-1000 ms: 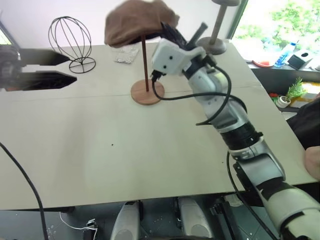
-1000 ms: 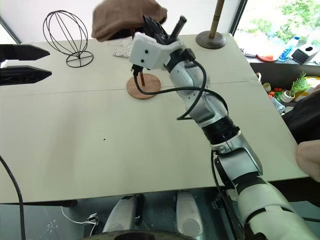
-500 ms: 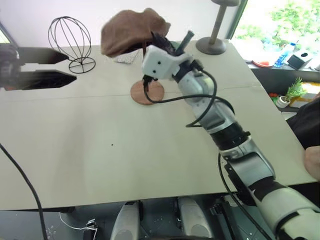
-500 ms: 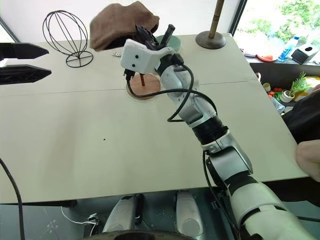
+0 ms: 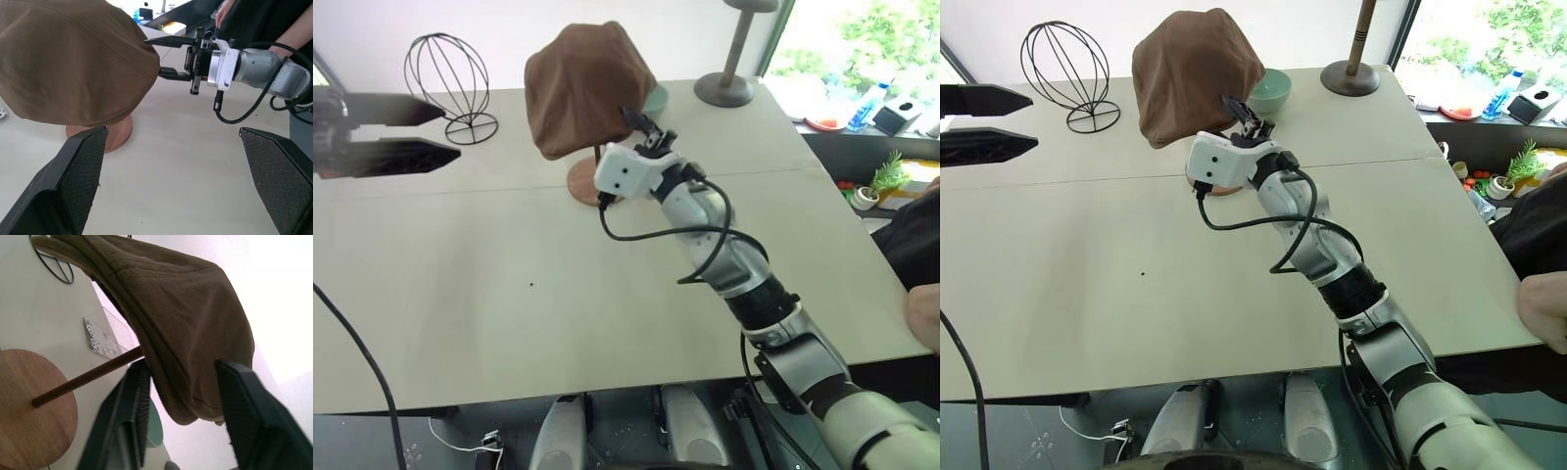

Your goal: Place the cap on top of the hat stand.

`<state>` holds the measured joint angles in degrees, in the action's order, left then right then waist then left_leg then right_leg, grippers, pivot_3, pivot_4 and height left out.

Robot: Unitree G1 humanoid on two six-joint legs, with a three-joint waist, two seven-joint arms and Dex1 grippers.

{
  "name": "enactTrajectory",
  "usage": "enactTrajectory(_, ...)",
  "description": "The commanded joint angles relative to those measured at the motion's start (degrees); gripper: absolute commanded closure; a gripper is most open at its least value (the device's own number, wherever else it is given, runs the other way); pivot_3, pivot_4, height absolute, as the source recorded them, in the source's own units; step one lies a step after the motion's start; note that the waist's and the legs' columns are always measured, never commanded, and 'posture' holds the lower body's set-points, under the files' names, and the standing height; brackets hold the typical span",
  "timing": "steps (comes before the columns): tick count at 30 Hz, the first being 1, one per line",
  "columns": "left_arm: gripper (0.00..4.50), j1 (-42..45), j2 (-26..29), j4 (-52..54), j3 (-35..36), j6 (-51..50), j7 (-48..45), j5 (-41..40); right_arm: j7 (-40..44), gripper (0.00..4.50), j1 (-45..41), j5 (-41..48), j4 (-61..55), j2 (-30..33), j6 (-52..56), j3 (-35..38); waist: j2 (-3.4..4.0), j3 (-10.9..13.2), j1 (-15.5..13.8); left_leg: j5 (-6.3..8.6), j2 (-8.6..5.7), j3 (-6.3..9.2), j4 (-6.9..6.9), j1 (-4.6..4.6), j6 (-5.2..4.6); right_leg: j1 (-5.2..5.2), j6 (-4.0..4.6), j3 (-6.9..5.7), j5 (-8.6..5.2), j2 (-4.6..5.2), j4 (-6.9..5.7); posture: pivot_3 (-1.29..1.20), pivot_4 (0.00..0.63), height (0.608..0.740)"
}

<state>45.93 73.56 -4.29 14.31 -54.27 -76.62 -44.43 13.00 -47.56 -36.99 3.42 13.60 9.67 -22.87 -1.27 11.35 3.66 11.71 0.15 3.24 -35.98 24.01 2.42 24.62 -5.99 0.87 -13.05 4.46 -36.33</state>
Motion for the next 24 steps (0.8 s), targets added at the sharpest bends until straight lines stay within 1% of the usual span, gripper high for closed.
enactTrajectory(1, 0.0, 0.99, 0.38, 0.73, 1.0, 1.08, -0.19, -0.04, 0.44, 0.39, -0.19, 2.11, -3.44, -0.89, -0.73, 2.18, 0.0, 0.0, 0.0, 0.0, 0.0, 0.0, 0.0, 0.0, 0.0, 0.0, 0.0, 0.0, 0.0, 0.0, 0.0, 0.0, 0.15, 0.74)
enactTrajectory(2, 0.0, 0.9, 0.34, 0.76, 0.98, 1.16, -0.24, -0.02, 0.83, 0.04, -0.21, 2.75, -3.92, -0.92, -1.22, 2.33, 0.0, 0.0, 0.0, 0.0, 0.0, 0.0, 0.0, 0.0, 0.0, 0.0, 0.0, 0.0, 0.0, 0.0, 0.0, 0.0, 0.15, 0.74)
enactTrajectory(5, 0.0, 1.4, 0.32, 0.64, 0.73, 1.1, -0.26, -0.06, 5.33, 0.04, 1.16, 7.64, -8.56, 0.53, -2.76, 4.07, 0.0, 0.0, 0.01, 0.0, 0.0, 0.01, 0.01, 0.0, 0.0, 0.0, -0.01, 0.0, 0.0, 0.0, 0.0, 0.0, 0.15, 0.74)
enactTrajectory(9, 0.0, 1.38, 0.56, 0.46, 0.62, 1.6, -0.63, 0.26, 15.72, 0.04, 3.69, 16.82, -16.32, 8.05, -5.43, 8.83, -0.01, 0.0, -0.55, 0.0, 0.0, 0.01, -0.01, 0.03, 0.0, -0.01, -0.04, 0.0, 0.01, 0.01, 0.02, 0.0, 0.15, 0.74)
enactTrajectory(12, 0.0, 0.54, 0.89, 0.15, 1.02, 2.18, -0.94, 0.64, 24.62, 0.04, 4.4, 26.75, -19.71, 14.16, -4.52, 14.26, 0.01, 0.01, -0.89, 0.0, 0.0, -0.01, -0.07, 0.02, 0.0, -0.04, 0.03, 0.0, -0.02, 0.02, 0.04, 0.0, 0.15, 0.74)
enactTrajectory(14, 0.0, -0.27, 1.07, -0.16, 1.44, 2.71, -1.1, 0.91, 30.48, 0.04, 3.75, 35.2, -21.04, 17.03, 0.22, 18.42, 0.0, 0.01, -1.1, 0.0, 0.0, -0.02, -0.06, -0.01, 0.0, -0.06, 0.08, 0.0, -0.05, 0.02, 0.03, 0.0, 0.15, 0.74)
enactTrajectory(16, 0.0, -1.41, 1.14, -0.28, 2.05, 3.26, -1.07, 1.17, 39.29, 0.04, -0.09, 48.86, -19.31, 21.94, 13.75, 25.3, 0.02, 0.02, -1.12, 0.0, 0.01, -0.02, -0.07, -0.03, 0.0, -0.08, 0.07, 0.0, -0.05, 0.02, 0.02, 0.0, 0.15, 0.74)
enactTrajectory(18, 0.0, -2.55, 1.35, -0.42, 2.77, 3.79, -1.32, 1.25, 45.71, 0.04, -4.07, 57.23, -15.52, 26.96, 22.98, 29.2, 0.1, 0.08, -1.16, 0.0, 0.02, -0.04, -0.08, -0.02, 0.0, -0.08, 0.08, 0.01, -0.04, 0.03, 0.02, 0.0, 0.15, 0.74)
enactTrajectory(21, 0.0, -3.39, 1.59, -1.09, 3.53, 4.62, -1.54, 1.43, 54.01, 0.04, -8.97, 62.9, -7.25, 33.83, 29.16, 30.5, 0.09, 0.07, -1.18, 0.0, 0.02, -0.06, -0.05, -0.04, -0.01, -0.08, 0.14, -0.01, -0.08, 0.04, 0.03, 0.0, 0.15, 0.74)
enactTrajectory(24, 0.0, -3.42, 1.53, -2.32, 3.7, 5.54, -1.58, 1.89, 61.43, 0.04, -13.15, 64.43, 1.1, 38.68, 31.41, 28.49, 0.07, 0.06, -1.13, 0.01, 0.05, -0.1, 0.01, -0.08, -0.01, -0.08, 0.16, 0.0, -0.1, 0.03, 0.07, 0.0, 0.15, 0.74)
